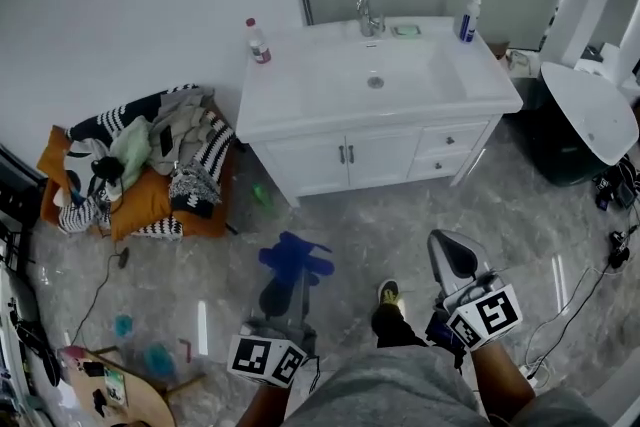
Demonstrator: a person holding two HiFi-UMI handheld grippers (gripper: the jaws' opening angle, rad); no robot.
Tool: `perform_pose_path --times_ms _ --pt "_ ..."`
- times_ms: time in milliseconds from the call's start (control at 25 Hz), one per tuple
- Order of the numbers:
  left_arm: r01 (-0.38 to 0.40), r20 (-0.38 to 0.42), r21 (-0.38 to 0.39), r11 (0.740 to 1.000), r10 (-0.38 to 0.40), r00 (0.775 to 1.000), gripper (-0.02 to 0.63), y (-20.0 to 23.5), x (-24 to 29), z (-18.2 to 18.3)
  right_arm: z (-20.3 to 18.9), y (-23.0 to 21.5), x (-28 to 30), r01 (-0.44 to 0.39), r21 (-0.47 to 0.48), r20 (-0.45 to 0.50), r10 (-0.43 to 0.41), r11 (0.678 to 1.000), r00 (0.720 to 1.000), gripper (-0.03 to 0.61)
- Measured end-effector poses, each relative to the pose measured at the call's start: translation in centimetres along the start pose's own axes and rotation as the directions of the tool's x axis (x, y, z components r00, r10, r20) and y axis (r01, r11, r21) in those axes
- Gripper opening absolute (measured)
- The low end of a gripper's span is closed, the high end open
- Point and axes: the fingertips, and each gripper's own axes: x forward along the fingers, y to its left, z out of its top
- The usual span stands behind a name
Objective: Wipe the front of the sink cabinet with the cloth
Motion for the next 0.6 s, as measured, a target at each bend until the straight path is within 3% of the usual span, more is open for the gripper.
perform_pose_path --times_ms 360,600 --pt "-0.024 -0.033 0.031 0.999 0.025 0.999 0.066 0.7 9.8 1.3 0.5 -7.6 5.4 -0.001 0.022 -0.03 0.001 1.0 1.0 0.0" --pt "-0.053 -0.056 0.034 0.998 0.055 0.997 0.066 1.5 14.1 1.3 1.2 -11.1 9.2 -0.046 -0.007 -0.04 0.046 0.999 0.998 0.0"
